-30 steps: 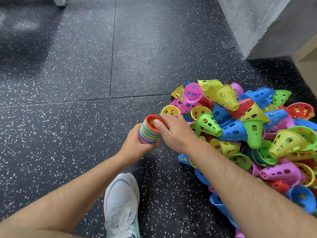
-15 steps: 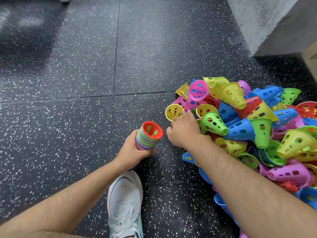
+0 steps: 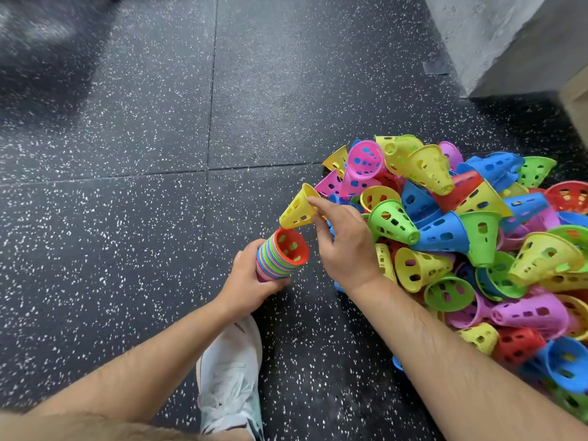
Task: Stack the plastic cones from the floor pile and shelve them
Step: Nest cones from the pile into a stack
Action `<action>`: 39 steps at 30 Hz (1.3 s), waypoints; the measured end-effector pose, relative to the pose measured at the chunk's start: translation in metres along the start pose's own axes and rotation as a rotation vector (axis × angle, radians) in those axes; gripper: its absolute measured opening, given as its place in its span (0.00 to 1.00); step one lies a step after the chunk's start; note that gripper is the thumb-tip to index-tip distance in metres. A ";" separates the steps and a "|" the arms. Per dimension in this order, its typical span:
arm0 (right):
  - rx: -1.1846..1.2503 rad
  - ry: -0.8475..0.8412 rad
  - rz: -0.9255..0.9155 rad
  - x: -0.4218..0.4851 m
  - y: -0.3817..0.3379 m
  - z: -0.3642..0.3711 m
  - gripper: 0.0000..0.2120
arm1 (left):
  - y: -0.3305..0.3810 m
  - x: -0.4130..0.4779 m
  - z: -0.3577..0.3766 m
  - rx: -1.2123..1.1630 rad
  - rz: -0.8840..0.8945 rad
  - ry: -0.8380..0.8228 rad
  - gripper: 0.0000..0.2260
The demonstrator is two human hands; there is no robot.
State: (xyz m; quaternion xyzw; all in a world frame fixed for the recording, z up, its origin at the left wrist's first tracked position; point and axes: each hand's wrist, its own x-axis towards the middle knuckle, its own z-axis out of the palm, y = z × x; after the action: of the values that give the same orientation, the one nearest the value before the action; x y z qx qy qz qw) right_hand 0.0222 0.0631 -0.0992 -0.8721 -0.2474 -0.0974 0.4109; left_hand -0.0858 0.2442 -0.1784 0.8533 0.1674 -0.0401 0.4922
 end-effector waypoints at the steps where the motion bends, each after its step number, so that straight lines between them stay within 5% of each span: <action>1: 0.004 0.014 -0.015 -0.004 -0.002 -0.001 0.15 | 0.000 0.000 0.000 0.008 0.003 -0.003 0.31; 12: 0.035 -0.089 0.000 -0.048 -0.014 -0.012 0.12 | 0.016 -0.001 0.003 -0.091 0.024 0.009 0.28; 18: 0.069 -0.187 0.187 -0.066 -0.017 -0.022 0.14 | 0.041 -0.005 0.023 -0.168 0.069 -0.075 0.27; 24: 0.003 -0.018 0.265 -0.058 -0.011 -0.037 0.17 | 0.052 -0.006 0.031 -0.189 0.088 -0.100 0.29; 30: -0.010 -0.042 0.306 -0.047 -0.011 -0.035 0.15 | 0.052 -0.011 0.025 -0.210 0.063 -0.116 0.30; 39: -0.172 -0.376 0.601 -0.030 -0.009 -0.023 0.21 | 0.050 -0.014 0.021 -0.229 0.030 -0.109 0.29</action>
State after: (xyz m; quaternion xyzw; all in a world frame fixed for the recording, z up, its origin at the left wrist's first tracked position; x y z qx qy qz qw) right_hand -0.0076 0.0401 -0.0900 -0.9400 -0.0421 0.1690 0.2935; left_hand -0.0802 0.1997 -0.1444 0.7904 0.1312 -0.0595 0.5954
